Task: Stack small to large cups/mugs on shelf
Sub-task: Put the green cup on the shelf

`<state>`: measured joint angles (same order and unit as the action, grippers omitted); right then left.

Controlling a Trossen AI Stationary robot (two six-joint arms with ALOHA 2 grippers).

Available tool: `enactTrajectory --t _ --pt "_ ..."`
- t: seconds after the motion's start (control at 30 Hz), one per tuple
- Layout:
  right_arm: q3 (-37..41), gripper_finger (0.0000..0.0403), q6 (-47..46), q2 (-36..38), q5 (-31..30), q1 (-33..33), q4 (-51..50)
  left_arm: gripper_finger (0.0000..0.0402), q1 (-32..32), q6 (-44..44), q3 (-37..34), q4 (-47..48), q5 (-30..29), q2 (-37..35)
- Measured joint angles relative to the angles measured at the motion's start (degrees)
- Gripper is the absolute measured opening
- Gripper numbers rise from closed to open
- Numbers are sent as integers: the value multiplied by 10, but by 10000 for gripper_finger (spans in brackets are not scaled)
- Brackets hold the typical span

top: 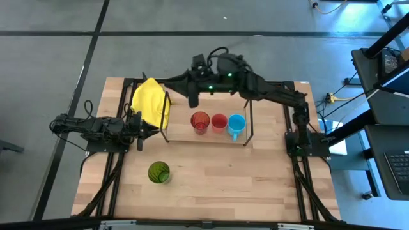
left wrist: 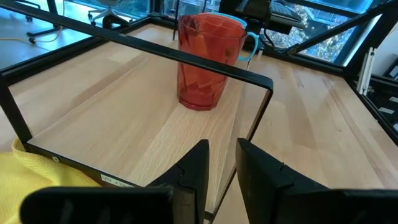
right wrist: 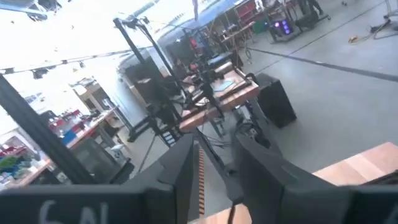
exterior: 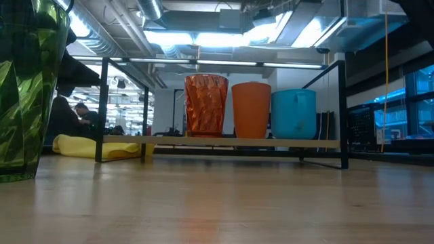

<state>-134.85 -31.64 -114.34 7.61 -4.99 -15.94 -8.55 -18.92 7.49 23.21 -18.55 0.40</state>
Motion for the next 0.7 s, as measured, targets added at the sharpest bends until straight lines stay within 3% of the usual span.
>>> enactTrajectory --t 0.13,0.23,0.3,0.43,0.57,0.7 --pt "0 120 -7 14 10 1 7 75 0 -8 0 -19 -12 0" --pt "0 120 11 20 42 1 11 75 0 -135 0 -96 -22 0" --pt "0 119 29 20 82 1 12 75 0 -169 0 -157 -43 0" --pt "0 119 40 20 138 1 6 75 0 -180 0 -251 -50 0" --pt "0 120 59 20 148 1 -1 75 0 -180 0 -335 -59 0" --pt "0 120 93 20 151 -5 -1 75 0 -135 0 -382 -140 0"
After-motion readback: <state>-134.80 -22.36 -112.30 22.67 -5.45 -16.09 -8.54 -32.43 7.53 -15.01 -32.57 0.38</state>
